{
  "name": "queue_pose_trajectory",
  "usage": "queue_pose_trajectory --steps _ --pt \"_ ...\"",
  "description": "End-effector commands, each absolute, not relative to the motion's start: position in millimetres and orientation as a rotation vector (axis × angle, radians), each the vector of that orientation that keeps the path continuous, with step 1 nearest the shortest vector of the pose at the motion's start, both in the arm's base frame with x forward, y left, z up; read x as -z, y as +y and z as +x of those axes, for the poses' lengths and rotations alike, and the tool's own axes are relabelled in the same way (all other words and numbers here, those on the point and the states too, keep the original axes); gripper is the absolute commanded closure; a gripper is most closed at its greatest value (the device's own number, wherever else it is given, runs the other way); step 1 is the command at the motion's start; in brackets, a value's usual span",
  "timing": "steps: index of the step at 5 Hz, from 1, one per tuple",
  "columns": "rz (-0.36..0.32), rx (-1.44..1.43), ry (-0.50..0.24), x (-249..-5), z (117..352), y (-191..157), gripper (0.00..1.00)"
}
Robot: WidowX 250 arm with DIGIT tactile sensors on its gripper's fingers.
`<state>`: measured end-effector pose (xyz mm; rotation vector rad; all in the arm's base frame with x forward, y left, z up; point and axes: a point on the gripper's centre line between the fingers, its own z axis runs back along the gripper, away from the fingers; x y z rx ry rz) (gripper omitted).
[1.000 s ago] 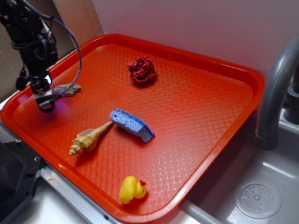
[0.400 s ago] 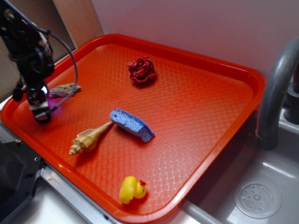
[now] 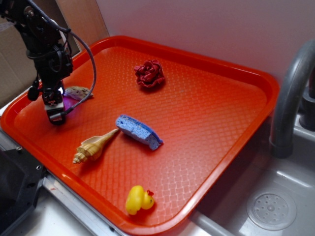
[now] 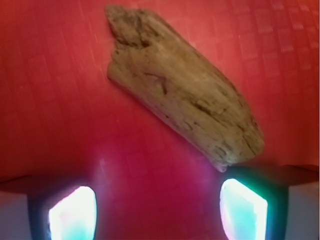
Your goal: Grab the wood chip.
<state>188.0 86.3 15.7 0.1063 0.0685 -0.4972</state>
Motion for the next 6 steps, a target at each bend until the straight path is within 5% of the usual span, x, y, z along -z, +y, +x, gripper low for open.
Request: queue_pose_trajectory --steps 1,3,4,5,6 --pt "0.131 0.497 0.066 -12.3 199.8 73.9 0.0" --pt "0.132 0.471 0.069 -12.5 206.8 76.8 0.0" --pt "0.155 0.456 0.027 -33.4 196.8 81.1 0.0" --pt "0.126 0.509 -0.053 -83.0 175.1 78.2 0.0" --pt "0.142 0.633 -0.073 -127.5 181.3 73.9 0.0"
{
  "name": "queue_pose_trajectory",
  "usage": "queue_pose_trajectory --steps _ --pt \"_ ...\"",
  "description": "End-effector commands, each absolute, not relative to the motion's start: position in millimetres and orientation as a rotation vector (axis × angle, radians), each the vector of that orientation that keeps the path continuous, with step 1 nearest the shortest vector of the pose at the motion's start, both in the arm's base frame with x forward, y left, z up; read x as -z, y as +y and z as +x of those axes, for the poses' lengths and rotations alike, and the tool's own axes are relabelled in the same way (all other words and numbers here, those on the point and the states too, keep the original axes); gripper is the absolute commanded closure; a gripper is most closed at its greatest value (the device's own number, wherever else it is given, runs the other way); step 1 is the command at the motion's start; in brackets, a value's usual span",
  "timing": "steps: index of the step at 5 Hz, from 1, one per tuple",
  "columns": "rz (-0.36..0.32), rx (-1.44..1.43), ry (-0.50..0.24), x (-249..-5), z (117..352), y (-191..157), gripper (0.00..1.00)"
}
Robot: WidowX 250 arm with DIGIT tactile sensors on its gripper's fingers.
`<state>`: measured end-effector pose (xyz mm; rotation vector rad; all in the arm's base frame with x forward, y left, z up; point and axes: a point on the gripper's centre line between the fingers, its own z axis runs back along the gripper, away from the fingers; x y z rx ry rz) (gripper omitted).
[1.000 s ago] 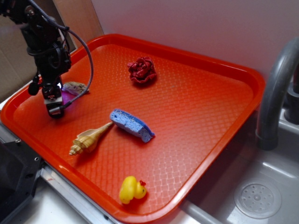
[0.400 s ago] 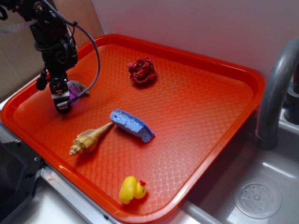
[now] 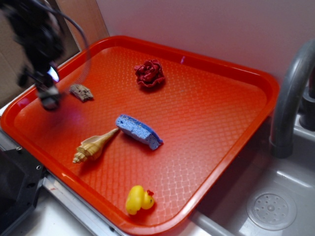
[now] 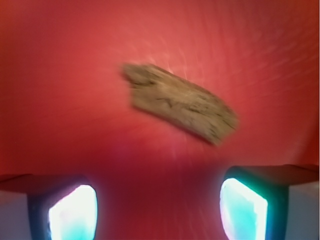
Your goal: Grab the wood chip.
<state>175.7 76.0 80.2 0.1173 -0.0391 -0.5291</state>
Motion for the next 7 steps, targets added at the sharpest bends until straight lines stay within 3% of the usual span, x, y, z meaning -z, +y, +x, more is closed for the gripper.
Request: queue_pose_trajectory --steps 1,2,4,6,7 --pt "0.162 0.725 -0.042 -115.3 199.0 71.9 0.0" --pt "0.172 0.841 0.0 -84.3 208.8 66.5 0.0" --pt "0.099 0.912 0.044 -26.0 218.3 52.6 0.0" --pt "0.092 0.929 0.101 -1.5 220.3 39.1 0.0" --pt "0.12 0.935 0.122 5.6 218.1 35.2 0.0"
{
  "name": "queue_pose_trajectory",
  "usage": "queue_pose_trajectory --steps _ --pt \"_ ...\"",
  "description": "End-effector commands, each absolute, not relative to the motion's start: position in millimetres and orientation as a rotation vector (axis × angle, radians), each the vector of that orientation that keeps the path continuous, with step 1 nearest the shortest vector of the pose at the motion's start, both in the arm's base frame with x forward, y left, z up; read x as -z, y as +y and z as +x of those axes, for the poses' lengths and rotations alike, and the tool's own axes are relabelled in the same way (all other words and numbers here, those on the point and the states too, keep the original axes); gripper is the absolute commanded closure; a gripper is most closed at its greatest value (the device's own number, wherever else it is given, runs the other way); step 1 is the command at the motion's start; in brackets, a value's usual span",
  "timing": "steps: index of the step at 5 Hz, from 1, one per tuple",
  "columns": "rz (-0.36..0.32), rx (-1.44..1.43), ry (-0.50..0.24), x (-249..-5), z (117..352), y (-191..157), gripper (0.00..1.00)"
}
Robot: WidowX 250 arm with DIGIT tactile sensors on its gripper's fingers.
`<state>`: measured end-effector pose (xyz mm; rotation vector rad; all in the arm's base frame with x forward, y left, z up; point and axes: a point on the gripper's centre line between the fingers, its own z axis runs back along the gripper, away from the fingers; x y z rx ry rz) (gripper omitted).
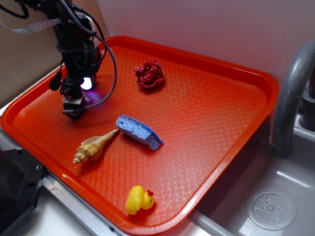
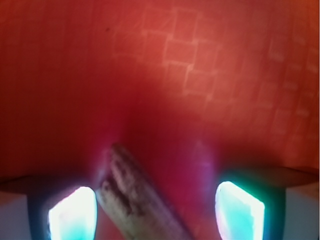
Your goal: Grab the wood chip.
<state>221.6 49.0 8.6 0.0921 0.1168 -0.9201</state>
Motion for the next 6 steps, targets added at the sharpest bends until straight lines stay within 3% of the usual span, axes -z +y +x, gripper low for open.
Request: queue_pose_trajectory --steps 1,2,6 --pt "0.155 0.915 0.142 11.4 217.7 31.9 0.15" --pt "0.153 0.9 0.143 10.6 218.1 32.9 1.0" --pt "0.138 0.87 0.128 2.9 219.0 37.0 1.0"
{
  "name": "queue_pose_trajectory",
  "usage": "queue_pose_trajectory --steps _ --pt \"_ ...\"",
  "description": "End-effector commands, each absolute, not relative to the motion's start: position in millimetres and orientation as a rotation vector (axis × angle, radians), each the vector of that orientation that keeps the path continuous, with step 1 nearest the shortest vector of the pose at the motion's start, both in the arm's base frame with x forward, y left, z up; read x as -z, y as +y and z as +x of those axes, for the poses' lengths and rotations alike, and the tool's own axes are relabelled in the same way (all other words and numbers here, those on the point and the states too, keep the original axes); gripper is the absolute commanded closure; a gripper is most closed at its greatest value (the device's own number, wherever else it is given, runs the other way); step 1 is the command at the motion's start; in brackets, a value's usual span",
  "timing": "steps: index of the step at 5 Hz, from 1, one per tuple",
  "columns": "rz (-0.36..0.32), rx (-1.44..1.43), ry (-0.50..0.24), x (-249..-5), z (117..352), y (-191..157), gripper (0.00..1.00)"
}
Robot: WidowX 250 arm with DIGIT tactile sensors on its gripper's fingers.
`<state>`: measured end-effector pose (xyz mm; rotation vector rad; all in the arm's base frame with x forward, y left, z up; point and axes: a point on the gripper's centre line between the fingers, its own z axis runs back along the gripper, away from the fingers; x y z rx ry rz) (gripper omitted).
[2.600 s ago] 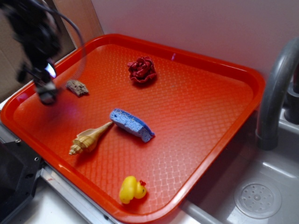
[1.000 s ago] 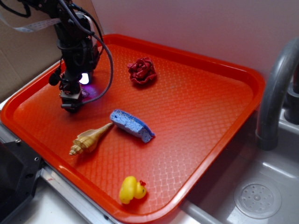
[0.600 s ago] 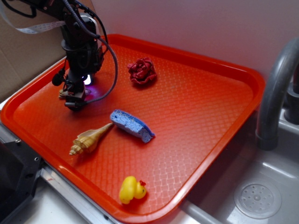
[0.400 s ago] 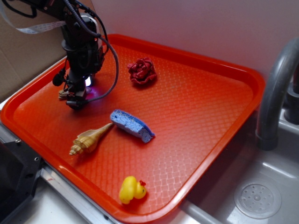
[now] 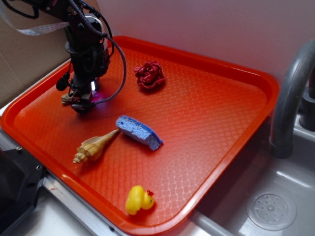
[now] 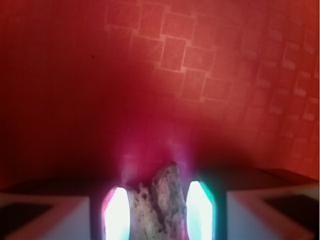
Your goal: Grab the wood chip.
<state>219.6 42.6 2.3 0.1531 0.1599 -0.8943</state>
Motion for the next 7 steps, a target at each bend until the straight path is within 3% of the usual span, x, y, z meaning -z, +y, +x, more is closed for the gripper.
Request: queue_pose_trajectory --steps 1,2,3,4,5,6,7 --pt "0.133 0.861 0.124 0.8 219.3 38.5 1.0" --pt "0.134 0.85 0.126 0.5 219.3 38.6 1.0" --pt "0.159 0.713 0.105 -23.7 218.4 36.2 1.0" --pt "0.177 0.453 -0.07 -73.1 224.6 19.5 1.0" --pt "0.063 0.196 -0.13 -125.7 232.6 -3.0 1.0" --pt "0.049 0.097 -0.099 -175.8 238.8 -4.0 1.0" --pt "0.021 0.031 -0.075 -182.2 244.4 7.4 1.0"
